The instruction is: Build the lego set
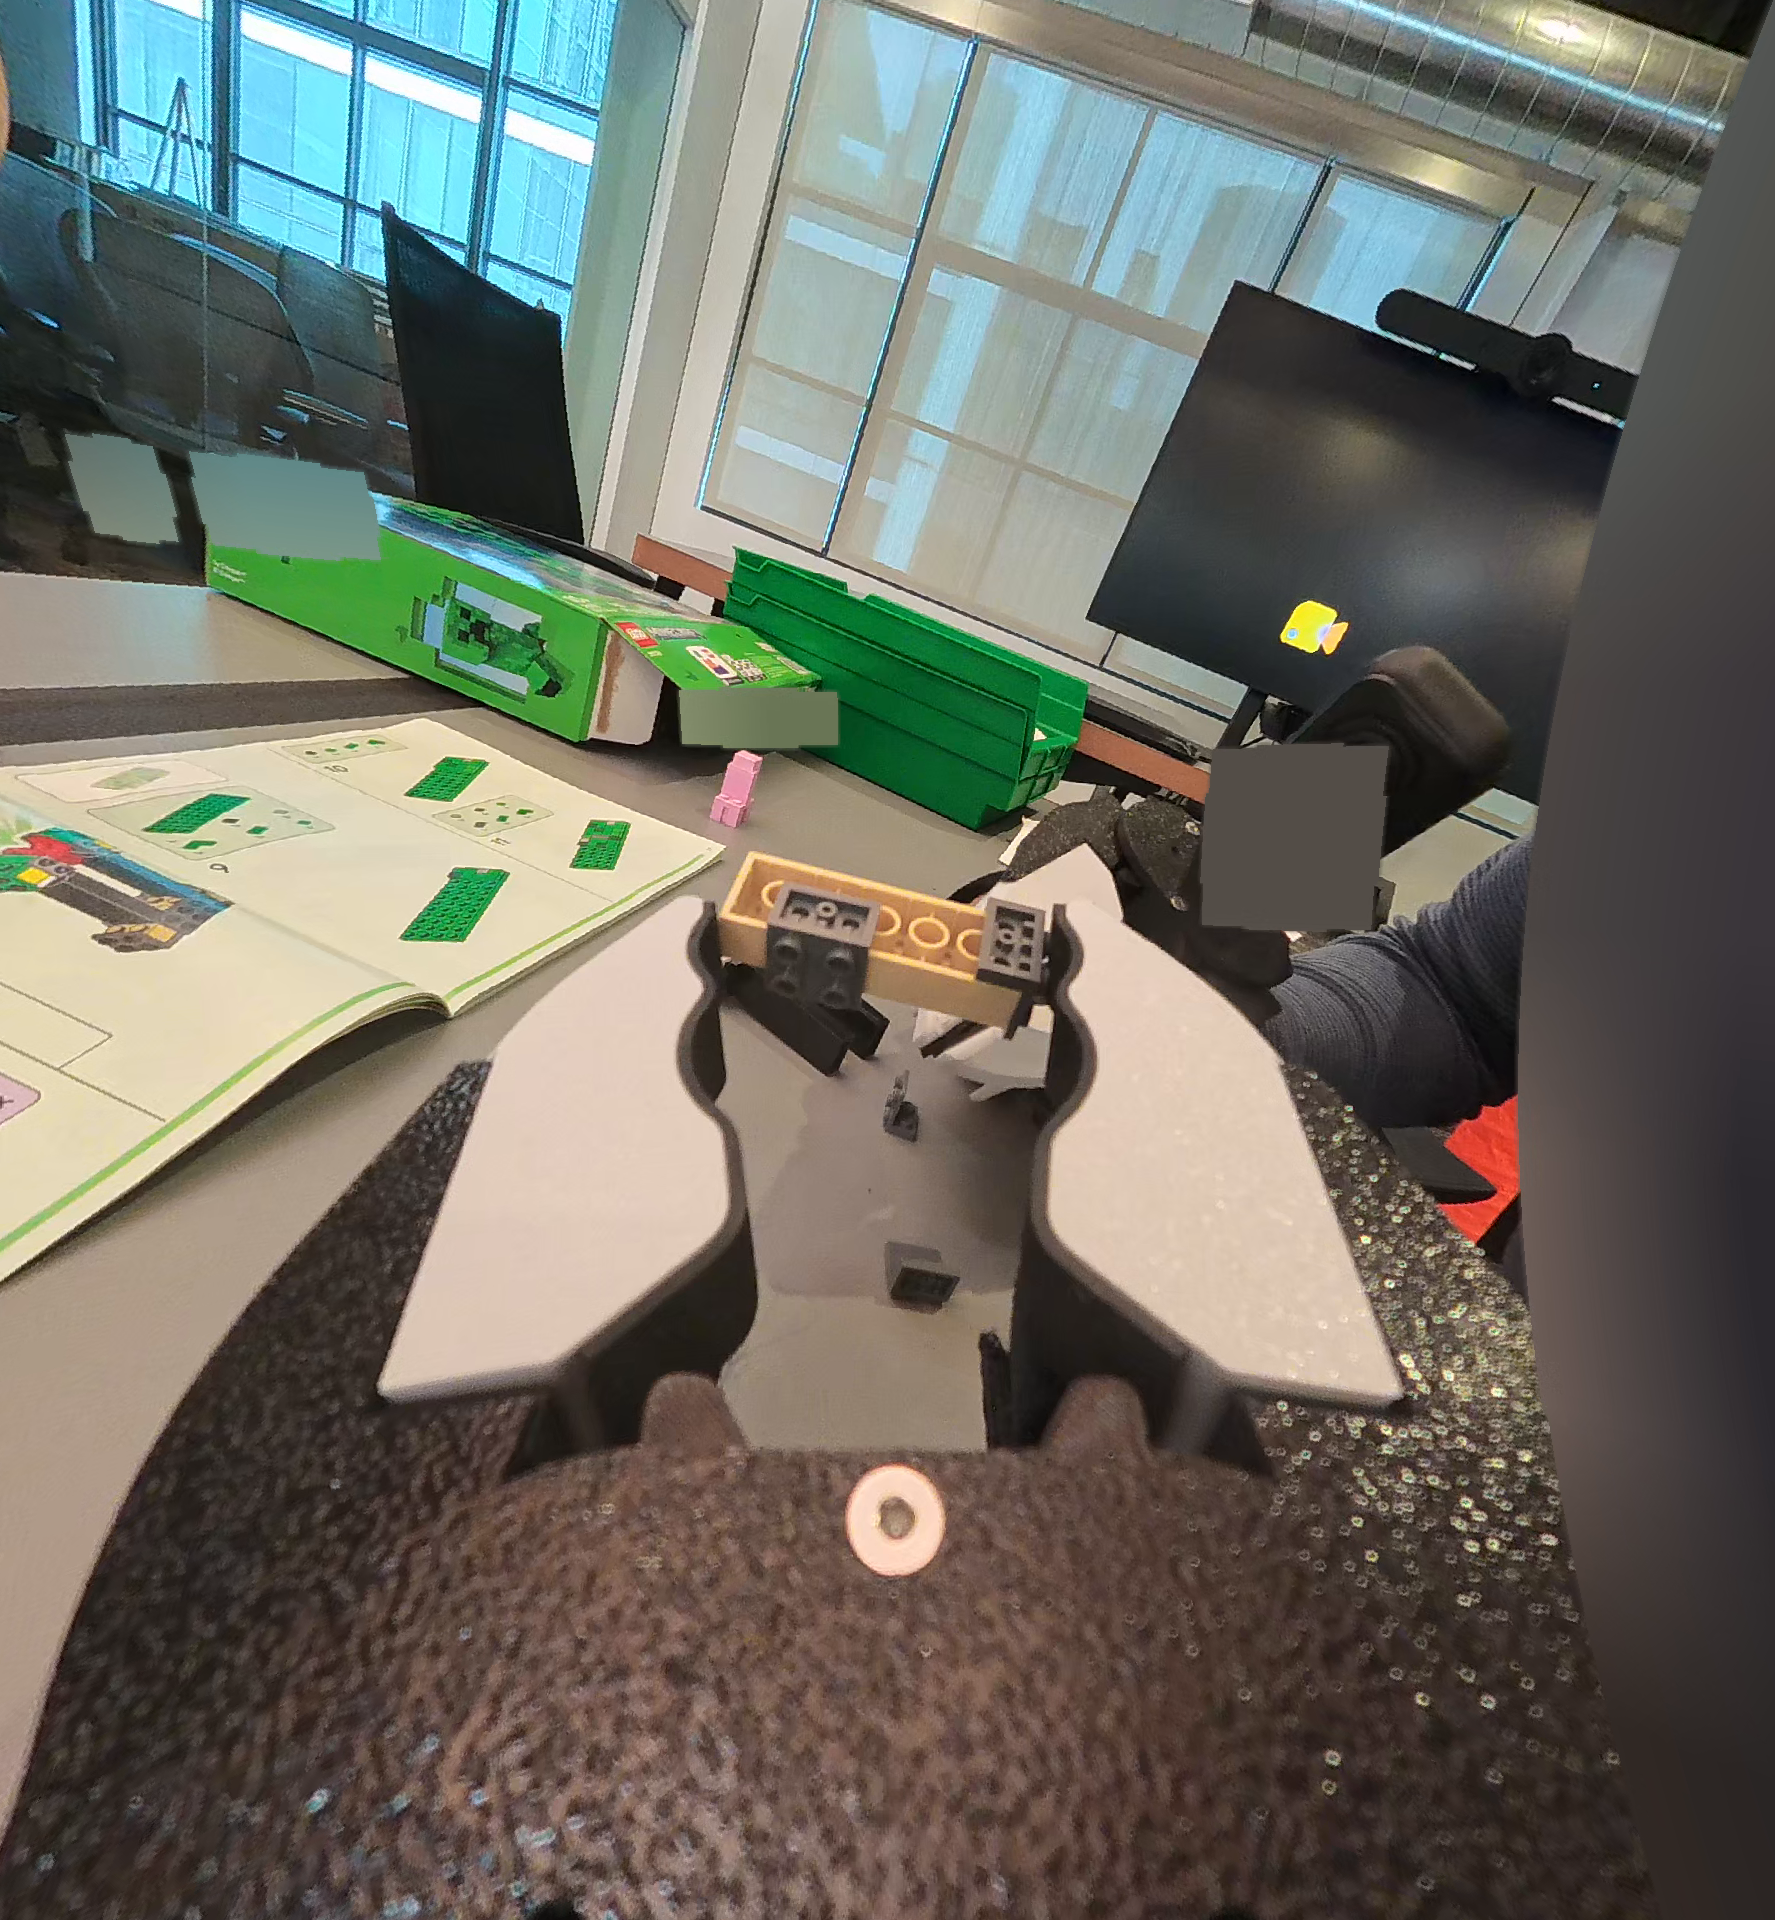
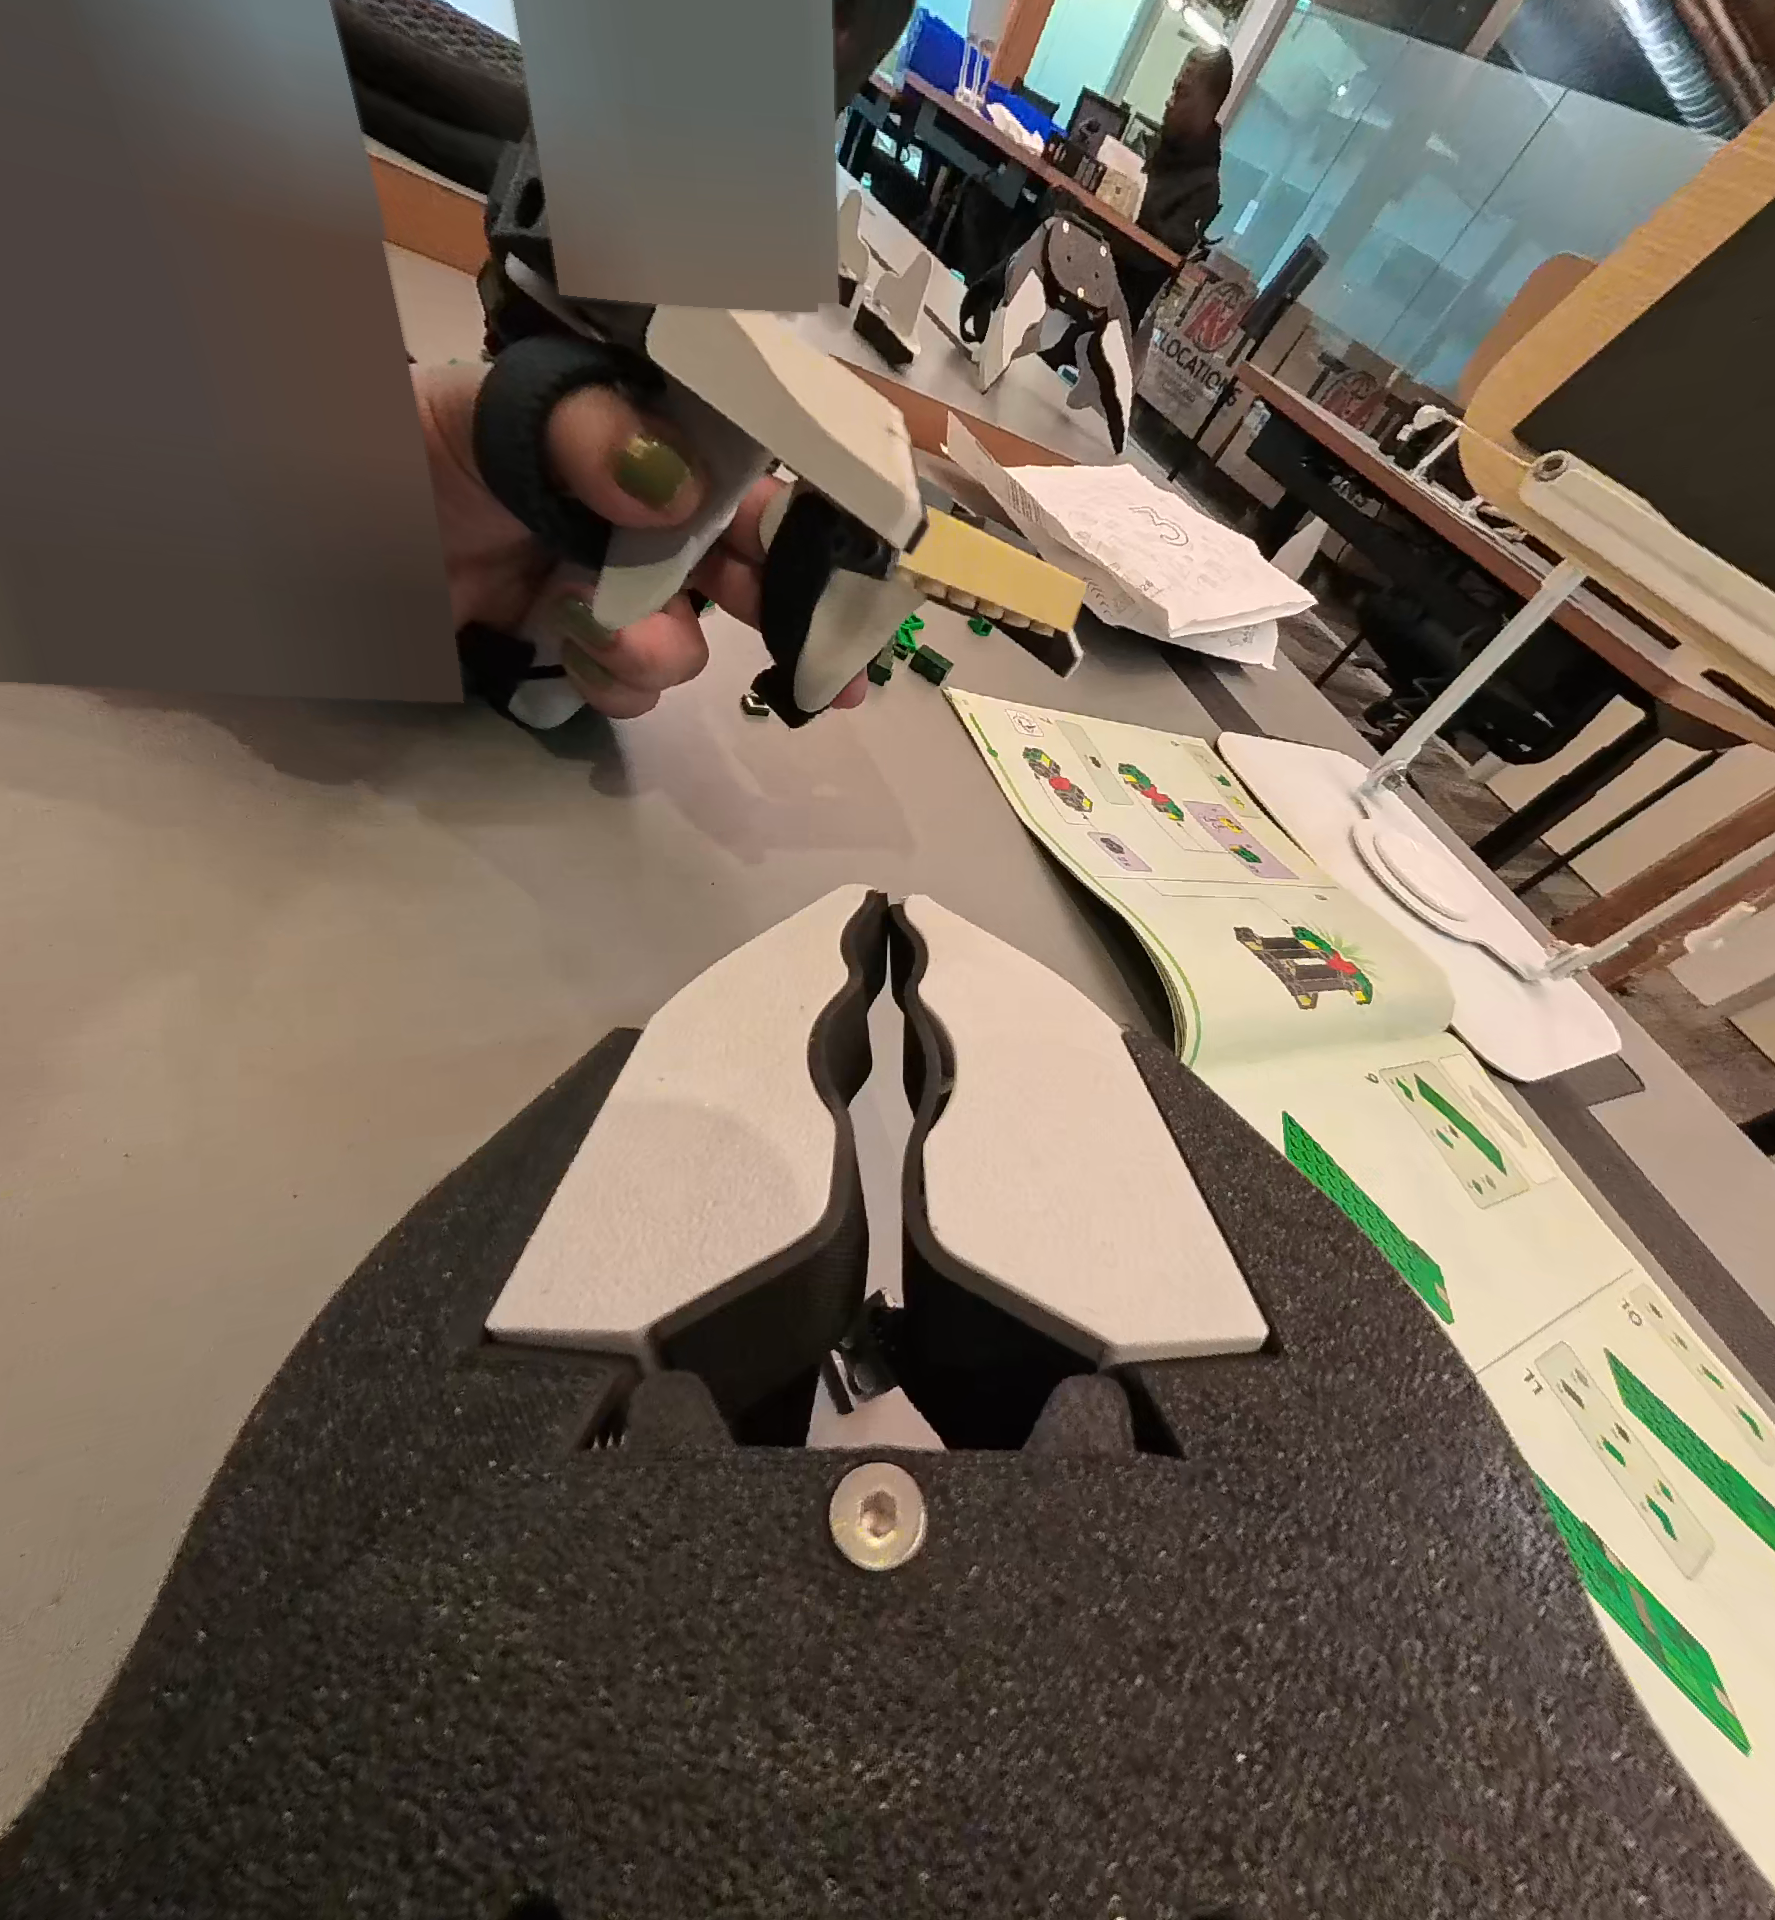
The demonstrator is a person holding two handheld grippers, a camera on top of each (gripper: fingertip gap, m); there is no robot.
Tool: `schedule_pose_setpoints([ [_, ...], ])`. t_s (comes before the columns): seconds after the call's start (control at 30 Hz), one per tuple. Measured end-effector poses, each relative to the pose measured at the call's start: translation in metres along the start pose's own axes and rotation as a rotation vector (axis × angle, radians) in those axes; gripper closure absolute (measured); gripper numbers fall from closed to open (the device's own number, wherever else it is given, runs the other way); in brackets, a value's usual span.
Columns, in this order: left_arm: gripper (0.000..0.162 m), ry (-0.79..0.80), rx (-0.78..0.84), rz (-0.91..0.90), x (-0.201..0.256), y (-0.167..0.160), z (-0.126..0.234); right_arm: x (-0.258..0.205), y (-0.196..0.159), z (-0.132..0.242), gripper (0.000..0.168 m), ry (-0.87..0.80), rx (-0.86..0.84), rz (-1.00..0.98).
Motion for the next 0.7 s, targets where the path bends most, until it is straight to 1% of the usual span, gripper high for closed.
schedule_pose_setpoints([
  [0.47, 0.103, -0.003, 0.003, 0.008, -0.001, 0.000, 0.000, 0.000, 0.001, 0.001, 0.168, -0.010, 0.001, 0.015],
  [0.5, 0.103, -0.005, 0.004, 0.011, -0.001, 0.000, 0.000, 0.004, 0.003, 0.004, 0.168, -0.048, 0.015, 0.023],
  [0.53, 0.103, -0.007, 0.004, 0.014, -0.001, 0.000, 0.000, 0.011, 0.006, 0.010, 0.168, -0.122, 0.037, 0.038],
  [0.6, 0.103, -0.007, 0.006, 0.016, -0.001, 0.000, 0.000, 0.034, 0.008, 0.029, 0.168, -0.315, 0.074, 0.061],
  [0.67, 0.103, -0.007, 0.010, 0.017, -0.001, 0.001, 0.001, 0.057, -0.001, 0.050, 0.168, -0.463, 0.058, 0.046],
  [0.7, 0.103, -0.008, 0.011, 0.017, -0.001, 0.001, 0.001, 0.068, -0.009, 0.059, 0.168, -0.506, 0.035, 0.020],
])
Point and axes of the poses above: each gripper's, where its closed fingertips meet, z back along the fingers, y out of its top, x = y × z across the jaws, the point moved 5 cm from there along z, back along the fingers, and after that the axes turned 8 degrees about z, right-handed, at the moved point
